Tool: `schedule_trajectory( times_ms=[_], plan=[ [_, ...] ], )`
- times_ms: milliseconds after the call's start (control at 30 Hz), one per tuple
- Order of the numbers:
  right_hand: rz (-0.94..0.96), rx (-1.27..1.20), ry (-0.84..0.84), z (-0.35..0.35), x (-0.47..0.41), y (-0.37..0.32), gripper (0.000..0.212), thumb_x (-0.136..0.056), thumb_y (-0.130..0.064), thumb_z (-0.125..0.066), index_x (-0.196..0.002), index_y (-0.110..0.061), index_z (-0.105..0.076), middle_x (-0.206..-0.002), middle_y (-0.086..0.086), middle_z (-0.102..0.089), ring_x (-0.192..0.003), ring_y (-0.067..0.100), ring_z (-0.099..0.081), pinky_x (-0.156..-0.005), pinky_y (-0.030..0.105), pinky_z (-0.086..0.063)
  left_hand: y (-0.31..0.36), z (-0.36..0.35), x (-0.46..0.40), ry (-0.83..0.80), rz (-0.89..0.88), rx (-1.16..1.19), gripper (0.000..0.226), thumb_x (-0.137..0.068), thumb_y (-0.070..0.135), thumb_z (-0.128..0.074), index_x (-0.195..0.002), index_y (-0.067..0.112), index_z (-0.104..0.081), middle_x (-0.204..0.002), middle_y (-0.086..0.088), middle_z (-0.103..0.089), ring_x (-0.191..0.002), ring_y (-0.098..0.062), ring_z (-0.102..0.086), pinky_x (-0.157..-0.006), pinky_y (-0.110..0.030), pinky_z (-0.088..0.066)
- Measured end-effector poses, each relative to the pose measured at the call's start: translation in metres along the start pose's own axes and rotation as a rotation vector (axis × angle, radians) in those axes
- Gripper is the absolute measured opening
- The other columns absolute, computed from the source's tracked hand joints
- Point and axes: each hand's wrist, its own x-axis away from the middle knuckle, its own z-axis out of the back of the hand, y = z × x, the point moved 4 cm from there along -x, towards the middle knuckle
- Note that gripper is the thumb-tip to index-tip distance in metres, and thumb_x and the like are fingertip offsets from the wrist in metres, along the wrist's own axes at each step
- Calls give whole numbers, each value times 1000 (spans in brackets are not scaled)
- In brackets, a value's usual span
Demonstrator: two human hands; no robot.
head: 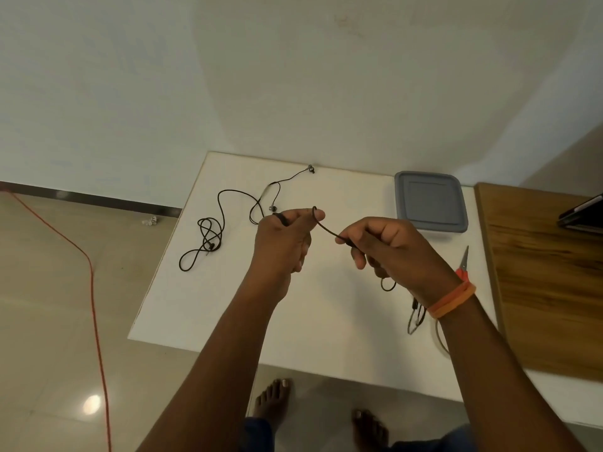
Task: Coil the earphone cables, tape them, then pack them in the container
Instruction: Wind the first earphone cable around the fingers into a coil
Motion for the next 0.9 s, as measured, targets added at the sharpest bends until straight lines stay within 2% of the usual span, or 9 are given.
schedule_trajectory(
  times_ms=[100, 167, 233, 300, 367, 533, 767, 833, 900],
  plan=[
    [29, -104, -26, 0, 3, -4, 20, -78, -43, -70, -81, -24, -75, -81, 12, -69, -55, 9, -44, -48, 20, -36, -1, -3, 1, -28, -31, -120, 14, -94, 21, -64, -88, 11, -72, -43, 4, -40, -35, -9, -30, -36, -17, -26],
    [43, -145, -3, 4, 4, -5, 19, -78, -35, -76, -79, -17, -75, -71, 10, -63, -56, 13, -43, -51, 24, -36, -2, -9, 3, -85, -42, -256, 16, -96, 20, -59, -91, 11, -71, -42, 5, -43, -33, -7, -34, -35, -17, -28],
    [26, -278, 85, 12, 3, -4, 19, -83, -30, -71, -76, -12, -72, -56, 1, -52, -53, 16, -38, -52, 30, -35, -6, -16, 6, -190, -27, -453, 20, -97, 22, -54, -91, 14, -71, -44, 3, -46, -33, -6, -36, -34, -16, -29],
    [-15, -374, 215, 21, 2, -1, 30, -89, -34, -62, -72, -10, -68, -53, -1, -45, -52, 16, -38, -53, 31, -36, -11, -24, 14, -364, 4, -585, 29, -100, 30, -52, -89, 12, -72, -47, 0, -47, -33, -6, -36, -35, -15, -29],
    [-42, -359, 333, 27, 2, 2, 37, -92, -38, -55, -69, -10, -63, -52, 0, -44, -52, 16, -41, -51, 29, -38, -14, -31, 22, -528, 32, -626, 39, -101, 38, -49, -86, 11, -73, -48, -1, -45, -34, -6, -34, -35, -16, -28],
    [-115, -434, 456, 31, 3, 9, 39, -94, -42, -54, -69, -13, -59, -52, -1, -42, -49, 13, -36, -47, 26, -30, -18, -45, 35, -722, 193, -550, 56, -103, 46, -35, -82, 6, -70, -46, -2, -40, -37, -10, -27, -37, -18, -25],
    [-187, -498, 473, 29, 0, 19, 38, -93, -43, -56, -74, -11, -65, -55, -3, -45, -46, 8, -34, -43, 21, -28, -18, -51, 40, -869, 251, -353, 49, -104, 29, -37, -73, 4, -66, -40, -2, -38, -33, -12, -22, -35, -19, -16],
    [-201, -424, 474, 29, 0, 22, 39, -94, -43, -55, -73, -11, -63, -54, -3, -44, -45, 8, -33, -42, 21, -29, -16, -51, 41, -919, 289, -221, 53, -105, 31, -35, -72, 3, -65, -39, -2, -38, -29, -10, -20, -36, -22, -11],
    [-206, -190, 469, 30, -1, 25, 40, -95, -42, -53, -70, -12, -64, -54, -2, -46, -47, 9, -37, -46, 23, -34, -11, -51, 42, -983, 330, -35, 58, -104, 34, -31, -70, 3, -66, -36, -2, -40, -24, -6, -22, -35, -20, -11]
  ],
)
